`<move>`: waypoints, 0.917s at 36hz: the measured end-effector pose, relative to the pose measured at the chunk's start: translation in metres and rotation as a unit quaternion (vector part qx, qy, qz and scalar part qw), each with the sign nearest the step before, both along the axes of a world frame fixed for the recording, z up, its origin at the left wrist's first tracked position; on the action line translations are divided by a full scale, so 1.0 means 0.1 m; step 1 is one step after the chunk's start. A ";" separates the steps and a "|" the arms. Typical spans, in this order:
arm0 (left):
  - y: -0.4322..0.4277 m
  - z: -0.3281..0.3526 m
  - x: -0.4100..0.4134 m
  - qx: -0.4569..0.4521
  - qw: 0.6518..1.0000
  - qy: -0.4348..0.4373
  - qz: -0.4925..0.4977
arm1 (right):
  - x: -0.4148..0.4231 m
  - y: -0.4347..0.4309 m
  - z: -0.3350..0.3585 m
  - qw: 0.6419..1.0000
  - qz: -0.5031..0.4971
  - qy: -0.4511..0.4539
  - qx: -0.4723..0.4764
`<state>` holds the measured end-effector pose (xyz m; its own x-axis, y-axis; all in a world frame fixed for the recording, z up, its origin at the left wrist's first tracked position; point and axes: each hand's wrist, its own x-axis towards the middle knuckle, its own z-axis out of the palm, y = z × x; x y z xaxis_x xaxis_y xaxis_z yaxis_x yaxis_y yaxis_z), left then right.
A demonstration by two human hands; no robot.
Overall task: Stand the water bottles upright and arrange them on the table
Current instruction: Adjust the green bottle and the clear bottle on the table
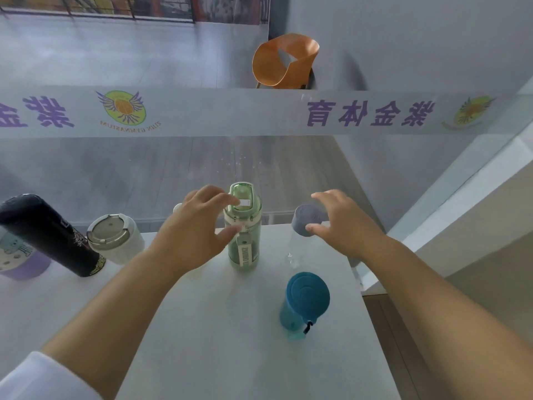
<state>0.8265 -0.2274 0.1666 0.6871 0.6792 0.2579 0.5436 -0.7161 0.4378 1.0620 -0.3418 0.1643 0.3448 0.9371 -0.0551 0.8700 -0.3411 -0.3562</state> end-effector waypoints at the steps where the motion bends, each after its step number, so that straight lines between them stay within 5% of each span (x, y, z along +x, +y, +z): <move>1: -0.04 -0.01 -0.04 0.006 1.000 0.004 -0.003 | -0.02 -0.05 0.00 1.000 0.004 -0.012 0.022; 6: -0.23 -0.15 -0.22 0.014 0.998 0.059 -0.005 | -0.16 -0.34 -0.07 0.997 0.031 -0.027 0.065; 18: -0.57 -0.42 -0.15 -0.063 0.969 0.240 -0.007 | -0.50 -0.67 -0.45 0.993 0.088 0.000 -0.080; 33: -0.68 -0.47 0.17 -0.051 0.955 0.287 -0.051 | -0.28 -0.82 -0.48 0.992 0.023 0.054 -0.110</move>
<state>0.8435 -0.2950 0.1198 0.7594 0.6028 -0.2449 0.6447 -0.7480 0.1579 1.0339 -0.4236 0.1160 0.2838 0.9127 -0.2942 0.8468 -0.3824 -0.3697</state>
